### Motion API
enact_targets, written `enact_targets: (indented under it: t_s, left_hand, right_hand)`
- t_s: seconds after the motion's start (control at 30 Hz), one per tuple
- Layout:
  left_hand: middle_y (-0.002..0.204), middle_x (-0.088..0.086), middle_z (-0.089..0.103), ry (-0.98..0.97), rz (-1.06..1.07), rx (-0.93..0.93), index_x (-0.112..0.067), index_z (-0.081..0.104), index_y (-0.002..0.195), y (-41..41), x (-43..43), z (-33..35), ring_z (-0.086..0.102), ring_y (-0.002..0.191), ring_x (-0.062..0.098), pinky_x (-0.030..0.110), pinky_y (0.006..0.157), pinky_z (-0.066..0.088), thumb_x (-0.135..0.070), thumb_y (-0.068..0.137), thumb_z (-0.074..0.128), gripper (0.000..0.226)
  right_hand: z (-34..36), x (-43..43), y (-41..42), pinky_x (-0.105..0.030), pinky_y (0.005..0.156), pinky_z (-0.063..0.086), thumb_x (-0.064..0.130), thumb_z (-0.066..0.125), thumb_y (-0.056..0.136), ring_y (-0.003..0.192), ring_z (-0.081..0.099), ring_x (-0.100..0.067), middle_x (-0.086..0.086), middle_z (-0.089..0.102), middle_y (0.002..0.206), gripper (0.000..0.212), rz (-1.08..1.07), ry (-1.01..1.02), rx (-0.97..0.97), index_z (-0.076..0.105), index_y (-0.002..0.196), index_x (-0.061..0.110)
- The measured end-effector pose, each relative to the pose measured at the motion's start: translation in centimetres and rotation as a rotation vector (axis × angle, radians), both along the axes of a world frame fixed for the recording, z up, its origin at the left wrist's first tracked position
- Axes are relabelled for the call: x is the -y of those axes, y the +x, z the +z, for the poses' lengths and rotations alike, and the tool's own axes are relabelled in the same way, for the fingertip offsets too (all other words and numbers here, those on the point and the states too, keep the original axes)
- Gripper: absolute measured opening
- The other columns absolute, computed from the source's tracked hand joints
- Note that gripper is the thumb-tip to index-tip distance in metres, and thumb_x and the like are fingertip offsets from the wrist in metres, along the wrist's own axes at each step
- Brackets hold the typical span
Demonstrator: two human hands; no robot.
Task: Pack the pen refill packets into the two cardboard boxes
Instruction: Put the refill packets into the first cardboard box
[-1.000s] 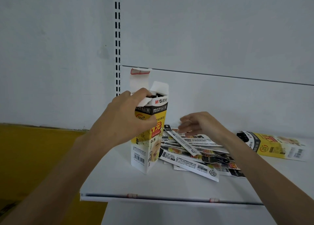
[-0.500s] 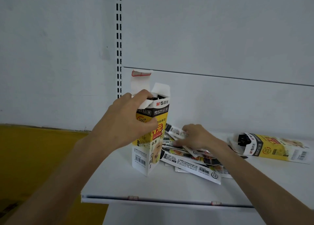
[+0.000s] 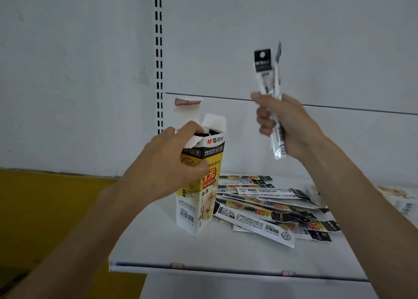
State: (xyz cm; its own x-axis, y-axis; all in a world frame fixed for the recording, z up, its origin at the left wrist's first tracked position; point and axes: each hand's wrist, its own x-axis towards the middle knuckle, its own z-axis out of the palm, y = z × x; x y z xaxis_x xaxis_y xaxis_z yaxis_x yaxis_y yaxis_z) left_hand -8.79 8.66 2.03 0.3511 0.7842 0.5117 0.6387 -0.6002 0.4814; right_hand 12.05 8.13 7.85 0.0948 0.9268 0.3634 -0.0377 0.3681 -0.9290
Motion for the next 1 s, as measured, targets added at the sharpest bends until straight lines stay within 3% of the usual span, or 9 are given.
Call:
enact_targets:
  t_s: [0.1, 0.2, 0.37, 0.57, 0.77, 0.83, 0.9, 0.97, 1.0]
  left_hand:
    - [0.095, -0.008, 0.05, -0.001, -0.006, 0.007, -0.052, 0.033, 0.101, 0.1, 0.2, 0.0, 0.051, 0.09, 0.011, 0.03, 0.072, 0.051, -0.04, 0.077, 0.062, 0.04]
    - [0.093, -0.01, 0.049, 0.007, -0.013, 0.015, -0.053, 0.032, 0.099, 0.0, 0.5, 0.0, 0.051, 0.089, 0.011, 0.031, 0.073, 0.051, -0.04, 0.076, 0.061, 0.039]
    - [0.095, -0.009, 0.051, 0.008, -0.017, 0.017, -0.052, 0.033, 0.1, 0.1, 0.5, -0.1, 0.052, 0.09, 0.01, 0.032, 0.074, 0.052, -0.041, 0.077, 0.06, 0.037]
    - [0.099, -0.005, 0.054, 0.014, -0.022, 0.01, -0.057, 0.027, 0.094, 0.1, 0.5, -0.3, 0.053, 0.09, 0.012, 0.036, 0.073, 0.054, -0.044, 0.077, 0.058, 0.038]
    - [0.101, -0.005, 0.056, 0.041, -0.042, 0.027, -0.058, 0.027, 0.093, 0.3, 0.4, -0.5, 0.054, 0.088, 0.01, 0.031, 0.071, 0.054, -0.039, 0.079, 0.059, 0.04]
    - [0.103, -0.006, 0.057, 0.033, -0.055, 0.049, -0.06, 0.028, 0.092, 0.0, 0.3, -0.6, 0.054, 0.089, 0.01, 0.032, 0.071, 0.054, -0.038, 0.079, 0.06, 0.041]
    - [0.106, -0.007, 0.057, 0.03, -0.082, 0.064, -0.059, 0.027, 0.093, -0.1, 0.4, -0.6, 0.055, 0.091, 0.011, 0.033, 0.073, 0.055, -0.037, 0.079, 0.061, 0.043]
    - [0.106, -0.01, 0.057, 0.035, -0.104, 0.079, -0.06, 0.026, 0.093, -0.1, 0.4, -0.5, 0.056, 0.089, 0.009, 0.028, 0.07, 0.055, -0.035, 0.08, 0.062, 0.046]
    - [0.104, -0.013, 0.056, 0.036, -0.112, 0.09, -0.061, 0.026, 0.094, -0.1, 0.4, -0.5, 0.056, 0.087, 0.006, 0.025, 0.067, 0.054, -0.034, 0.08, 0.062, 0.047]
  right_hand:
    - [1.7, 0.6, -1.6, -0.021, 0.048, 0.044, 0.018, 0.054, 0.09, 0.045, 0.046, -0.01, 0.006, 0.044, 0.044, 0.02, -0.057, 0.101, -0.139, 0.05, 0.071, 0.014]
    - [2.4, 0.7, -3.2, -0.023, 0.056, 0.041, 0.031, 0.044, 0.094, 0.062, 0.051, -0.013, 0.003, 0.054, 0.066, 0.029, -0.218, 0.194, -0.071, 0.048, 0.069, 0.018]
    - [1.5, -0.1, -5.1, -0.02, 0.037, 0.034, 0.03, 0.051, 0.093, 0.046, 0.047, -0.016, -0.005, 0.05, 0.058, 0.033, -0.262, 0.286, -0.016, 0.046, 0.065, 0.015]
    - [-1.0, -0.9, -5.6, -0.019, 0.043, 0.037, 0.014, 0.061, 0.085, 0.046, 0.047, -0.01, -0.002, 0.052, 0.051, 0.032, -0.277, 0.37, 0.306, 0.054, 0.059, -0.004]
    - [0.1, -1.7, -5.5, -0.021, 0.045, 0.035, 0.022, 0.06, 0.077, 0.053, 0.047, -0.011, 0.005, 0.052, 0.057, 0.022, -0.242, 0.121, 0.932, 0.049, 0.058, 0.017]
    - [0.3, -1.6, -5.3, -0.016, 0.055, 0.042, 0.028, 0.066, 0.078, 0.069, 0.056, -0.009, 0.005, 0.063, 0.077, 0.013, -0.068, 0.057, 0.906, 0.062, 0.082, 0.017]
    - [1.1, -1.6, -4.4, -0.018, 0.06, 0.04, 0.034, 0.069, 0.078, 0.069, 0.053, -0.006, 0.007, 0.065, 0.085, 0.026, 0.015, 0.107, 0.65, 0.064, 0.098, 0.018]
    - [1.8, -1.4, -3.9, -0.02, 0.057, 0.037, 0.024, 0.069, 0.081, 0.058, 0.046, -0.006, 0.01, 0.061, 0.066, 0.005, 0.003, 0.238, 0.465, 0.067, 0.082, 0.019]
    - [1.7, -1.5, -3.9, -0.022, 0.057, 0.038, 0.019, 0.07, 0.081, 0.056, 0.047, -0.007, 0.008, 0.059, 0.06, 0.007, -0.031, 0.272, 0.509, 0.067, 0.075, 0.016]
